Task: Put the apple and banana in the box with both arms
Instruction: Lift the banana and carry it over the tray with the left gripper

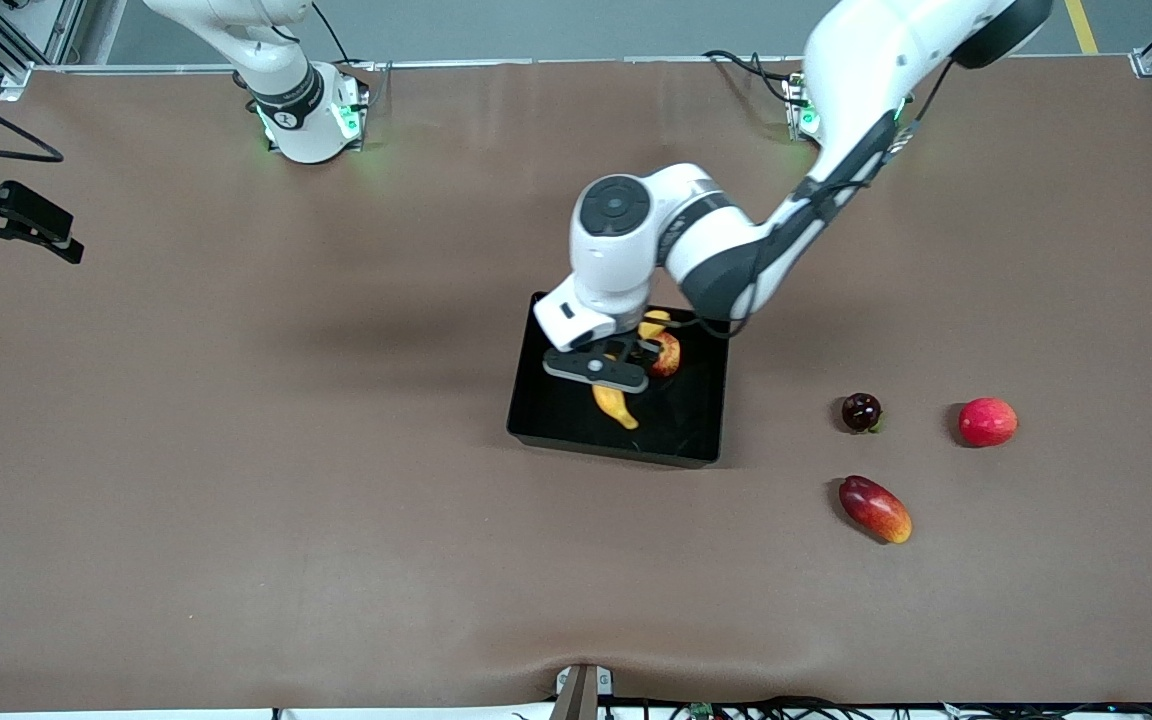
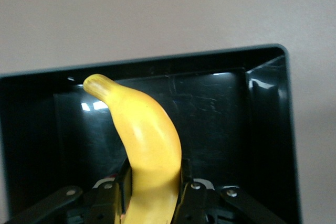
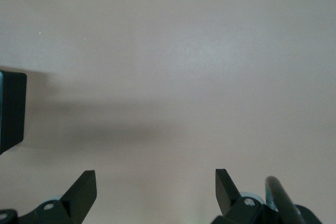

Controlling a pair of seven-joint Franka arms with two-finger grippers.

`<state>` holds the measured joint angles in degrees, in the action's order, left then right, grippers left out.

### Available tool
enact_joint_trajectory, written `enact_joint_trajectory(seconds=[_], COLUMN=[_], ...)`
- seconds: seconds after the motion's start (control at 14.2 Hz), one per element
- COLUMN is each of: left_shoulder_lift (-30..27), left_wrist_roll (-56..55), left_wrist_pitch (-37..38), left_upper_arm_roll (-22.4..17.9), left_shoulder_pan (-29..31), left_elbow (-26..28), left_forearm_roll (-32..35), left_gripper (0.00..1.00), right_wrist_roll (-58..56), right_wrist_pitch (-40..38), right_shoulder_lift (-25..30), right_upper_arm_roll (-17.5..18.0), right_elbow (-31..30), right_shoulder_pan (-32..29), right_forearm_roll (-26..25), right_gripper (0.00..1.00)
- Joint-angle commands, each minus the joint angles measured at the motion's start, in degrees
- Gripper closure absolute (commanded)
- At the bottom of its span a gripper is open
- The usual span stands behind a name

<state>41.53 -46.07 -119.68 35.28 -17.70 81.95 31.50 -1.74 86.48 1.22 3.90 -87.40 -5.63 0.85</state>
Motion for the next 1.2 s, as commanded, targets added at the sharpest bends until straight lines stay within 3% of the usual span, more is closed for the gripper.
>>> enact_joint_trajectory(seconds=[0.0,0.28,0.56,1.13], left_shoulder_lift=[3.02,5.49,7.42,11.38], left_wrist_roll=[-3.4,-5.95,-6.58,-7.81], left_wrist_pitch=[0.95,-1.68,-4.32,-6.7], left_upper_arm_roll=[-0.91,-1.09,-6.35,-6.63], left_shoulder_pan=[-2.68,-4.35,-8.65,-9.19], left_elbow=[-3.38,-3.64,-4.43,-3.91], left_forearm_roll=[-1.09,-1.09,-1.17,-0.91], left_gripper=[1.0,1.0,1.0,1.0], right_wrist_roll=[1.04,1.04,1.04,1.13], right_wrist_pitch=[-0.79,-0.87,-0.87,-0.87], right_shoulder_lift=[-0.69,-0.69,-0.78,-0.78], right_upper_arm_roll=[0.05,-0.04,-0.04,-0.04], right_elbow=[1.79,1.71,1.71,1.71], right_shoulder_pan=[0.36,-0.08,-0.17,-0.34], right_forearm_roll=[-0.33,-0.33,-0.33,-0.33], right_gripper=[0.0,0.0,0.0,0.0])
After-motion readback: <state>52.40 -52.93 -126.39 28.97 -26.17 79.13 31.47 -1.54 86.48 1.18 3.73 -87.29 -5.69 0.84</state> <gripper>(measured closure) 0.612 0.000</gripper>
